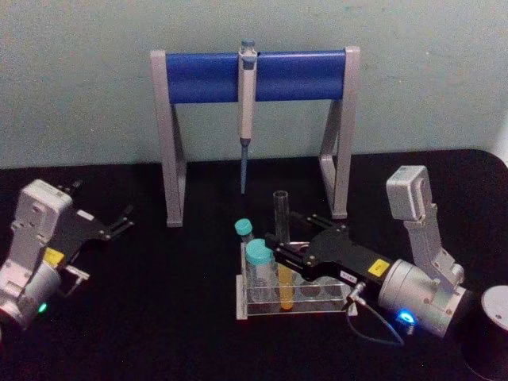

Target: Pick up the test tube from the test tube rack, shake it, then place it back into the test tube rack.

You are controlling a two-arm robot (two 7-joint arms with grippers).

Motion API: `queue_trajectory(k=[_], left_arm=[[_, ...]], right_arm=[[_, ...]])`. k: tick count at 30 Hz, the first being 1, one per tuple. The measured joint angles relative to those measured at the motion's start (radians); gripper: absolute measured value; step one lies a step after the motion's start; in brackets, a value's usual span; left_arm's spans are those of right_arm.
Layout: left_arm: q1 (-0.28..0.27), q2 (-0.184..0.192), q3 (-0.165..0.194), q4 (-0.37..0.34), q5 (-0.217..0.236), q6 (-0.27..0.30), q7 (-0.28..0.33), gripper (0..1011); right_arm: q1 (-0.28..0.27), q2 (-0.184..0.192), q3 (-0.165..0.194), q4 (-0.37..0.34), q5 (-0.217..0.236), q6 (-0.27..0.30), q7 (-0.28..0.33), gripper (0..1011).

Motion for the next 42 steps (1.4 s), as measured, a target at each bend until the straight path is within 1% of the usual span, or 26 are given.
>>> queue_trajectory(k=[1, 2, 4, 6, 7, 9, 11, 15, 26, 33, 36, 37, 42], left_arm=[[0.000, 0.000, 0.000, 0.000, 0.000, 0.000, 0.000, 1001], [0.000, 0.000, 0.000, 0.000, 0.000, 0.000, 0.000, 1001], [0.000, 0.000, 0.000, 0.000, 0.000, 0.000, 0.000, 1001], [0.000, 0.000, 0.000, 0.000, 0.000, 0.000, 0.000, 1001], [0.000, 0.000, 0.000, 0.000, 0.000, 0.000, 0.000, 1001], [0.000, 0.000, 0.000, 0.000, 0.000, 0.000, 0.000, 1001], [0.000, 0.000, 0.000, 0.000, 0.000, 0.000, 0.000, 1001], [0.000, 0.000, 0.000, 0.000, 0.000, 0.000, 0.000, 1001], [0.000, 0.000, 0.000, 0.000, 0.000, 0.000, 0.000, 1001], [0.000, 0.000, 0.000, 0.000, 0.000, 0.000, 0.000, 1001], [0.000, 0.000, 0.000, 0.000, 0.000, 0.000, 0.000, 1001], [0.000, 0.000, 0.000, 0.000, 0.000, 0.000, 0.000, 1001], [0.000, 0.000, 0.000, 0.000, 0.000, 0.000, 0.000, 1001]], right_arm=[[0.000, 0.000, 0.000, 0.000, 0.000, 0.000, 0.000, 618], [0.000, 0.000, 0.000, 0.000, 0.000, 0.000, 0.000, 662], [0.000, 0.000, 0.000, 0.000, 0.000, 0.000, 0.000, 704], [0.000, 0.000, 0.000, 0.000, 0.001, 0.000, 0.000, 782], [0.000, 0.000, 0.000, 0.000, 0.001, 0.000, 0.000, 837], [0.000, 0.000, 0.000, 0.000, 0.001, 0.000, 0.000, 864], [0.000, 0.000, 0.000, 0.000, 0.001, -0.001, 0.001, 933], [0.000, 0.000, 0.000, 0.000, 0.002, -0.001, 0.001, 1000], [0.000, 0.000, 0.001, 0.000, 0.002, -0.002, 0.000, 1000], [0.003, 0.003, 0.014, -0.024, -0.002, -0.018, 0.001, 1000], [0.005, 0.007, 0.031, -0.051, -0.007, -0.041, -0.004, 1000], [0.005, 0.007, 0.031, -0.051, -0.007, -0.041, -0.004, 1000], [0.001, 0.008, 0.068, -0.086, -0.013, -0.085, -0.024, 1000]])
